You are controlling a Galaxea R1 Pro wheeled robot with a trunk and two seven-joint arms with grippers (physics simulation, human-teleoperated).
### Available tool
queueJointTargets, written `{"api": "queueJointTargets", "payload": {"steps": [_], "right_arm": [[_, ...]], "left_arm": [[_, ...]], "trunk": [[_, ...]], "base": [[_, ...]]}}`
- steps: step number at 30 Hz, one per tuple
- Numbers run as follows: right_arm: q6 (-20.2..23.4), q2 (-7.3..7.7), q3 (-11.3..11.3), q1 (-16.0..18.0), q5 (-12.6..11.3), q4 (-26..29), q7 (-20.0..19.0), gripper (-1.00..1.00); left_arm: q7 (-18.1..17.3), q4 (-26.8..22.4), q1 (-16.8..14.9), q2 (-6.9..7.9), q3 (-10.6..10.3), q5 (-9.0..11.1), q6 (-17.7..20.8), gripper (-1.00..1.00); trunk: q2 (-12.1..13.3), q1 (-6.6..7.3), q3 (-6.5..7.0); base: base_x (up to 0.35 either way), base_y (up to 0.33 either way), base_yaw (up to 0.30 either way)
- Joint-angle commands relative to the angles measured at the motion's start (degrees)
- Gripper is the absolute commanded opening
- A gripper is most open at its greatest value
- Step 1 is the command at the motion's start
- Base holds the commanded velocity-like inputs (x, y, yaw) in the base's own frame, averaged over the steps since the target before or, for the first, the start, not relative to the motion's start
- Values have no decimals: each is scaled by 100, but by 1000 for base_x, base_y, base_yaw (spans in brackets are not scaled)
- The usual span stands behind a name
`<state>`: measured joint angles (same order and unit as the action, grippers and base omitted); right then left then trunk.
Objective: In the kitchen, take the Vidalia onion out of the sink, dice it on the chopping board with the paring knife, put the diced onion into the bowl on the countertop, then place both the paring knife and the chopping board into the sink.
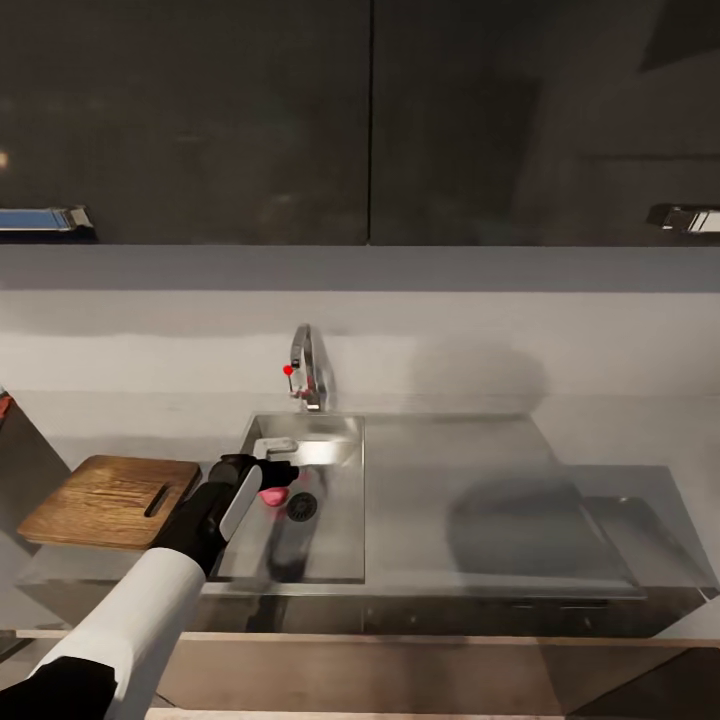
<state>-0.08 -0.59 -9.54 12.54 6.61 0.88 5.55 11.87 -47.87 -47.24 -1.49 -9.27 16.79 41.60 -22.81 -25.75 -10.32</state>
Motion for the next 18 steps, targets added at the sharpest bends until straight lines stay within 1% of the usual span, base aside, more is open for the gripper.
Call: {"api": "queueJointTargets", "payload": {"steps": [1,8,14,18], "right_arm": [[-1,-2,-48,3,60,0,19,100],[-1,-3,-48,4,60,0,16,100],[-1,-14,-48,3,60,0,16,100],[-1,-77,-48,3,60,0,27,100]], "left_arm": [[55,-5,-5,5,-13,61,17,100],[54,5,-5,7,-13,60,16,100],[52,13,-5,9,-19,60,21,100],[45,11,-5,9,-21,57,23,100]], "trunk": [[-11,-3,-11],[-11,-3,-20],[-11,-3,-63],[-11,-3,-98]], "base": [[0,0,0],[0,0,0],[0,-3,0],[41,-58,0]]}}
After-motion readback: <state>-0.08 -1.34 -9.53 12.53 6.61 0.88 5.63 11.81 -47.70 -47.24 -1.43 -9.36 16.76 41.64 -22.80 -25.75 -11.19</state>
